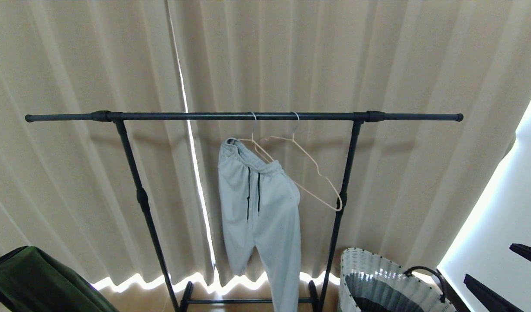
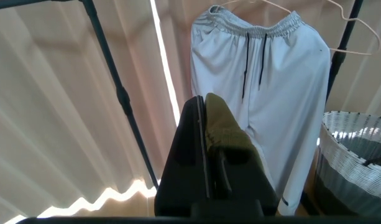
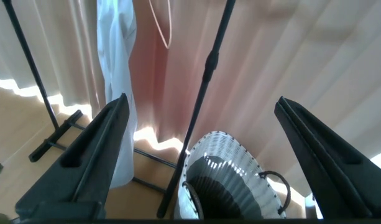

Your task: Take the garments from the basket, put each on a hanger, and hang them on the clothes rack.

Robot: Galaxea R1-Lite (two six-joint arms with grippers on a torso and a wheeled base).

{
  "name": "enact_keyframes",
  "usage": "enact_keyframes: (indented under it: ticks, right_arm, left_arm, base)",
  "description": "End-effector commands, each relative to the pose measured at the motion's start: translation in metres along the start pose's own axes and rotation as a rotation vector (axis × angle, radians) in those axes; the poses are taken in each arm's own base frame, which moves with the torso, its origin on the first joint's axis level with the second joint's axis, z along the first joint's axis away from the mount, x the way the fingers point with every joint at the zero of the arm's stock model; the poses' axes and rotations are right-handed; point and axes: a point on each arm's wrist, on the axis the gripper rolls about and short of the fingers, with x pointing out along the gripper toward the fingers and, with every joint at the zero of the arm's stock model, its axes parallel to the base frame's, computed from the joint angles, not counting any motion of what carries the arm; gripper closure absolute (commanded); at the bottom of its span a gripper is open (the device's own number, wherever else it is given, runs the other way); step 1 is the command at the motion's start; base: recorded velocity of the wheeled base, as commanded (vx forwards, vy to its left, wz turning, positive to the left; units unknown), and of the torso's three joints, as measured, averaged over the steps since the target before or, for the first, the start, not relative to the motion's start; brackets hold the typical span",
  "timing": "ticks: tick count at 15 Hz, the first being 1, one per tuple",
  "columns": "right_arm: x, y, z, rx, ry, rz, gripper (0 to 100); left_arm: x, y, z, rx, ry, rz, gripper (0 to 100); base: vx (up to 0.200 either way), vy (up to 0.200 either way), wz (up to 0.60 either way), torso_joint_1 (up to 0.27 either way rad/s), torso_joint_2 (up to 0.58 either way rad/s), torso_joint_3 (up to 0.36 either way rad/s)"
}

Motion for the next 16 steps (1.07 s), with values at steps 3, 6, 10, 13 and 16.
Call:
enact_keyframes:
  ticks: [3,6,10,13,16]
  right_arm:
    - [0.0016,-0.0001,0.0011,-0.001,0.004,0.002,0]
    - [0.0016,-0.0001,0.0007,0.0,0.009,0.002,0]
    - [0.0016,-0.0001,0.0007,0.0,0.009,0.002,0]
    - [0.0016,0.0,0.0007,0.0,0.008,0.004,0]
    - [0.0016,0.0,0.0001,0.0,0.011,0.004,0]
  left_arm:
    - [0.0009,0.0,-0.0006,-0.001,0.006,0.001,100]
    - [0.0004,0.0,-0.0004,-0.001,0.003,0.001,100]
    - [0.0007,-0.0003,-0.0027,-0.001,0.012,-0.002,100]
    - [0.0005,-0.0005,-0.004,-0.002,0.015,-0.002,100]
    - [0.0005,-0.0006,-0.0044,0.002,0.017,-0.002,100]
  base:
    - [0.133,0.0,0.0,0.0,0.0,0.003]
    - [0.2,0.0,0.0,-0.001,-0.01,0.004]
    - [0.2,0.0,0.0,0.007,0.0,0.001]
    - [0.2,0.0,0.0,0.004,0.01,0.005]
    - [0.2,0.0,0.0,0.002,0.0,0.004]
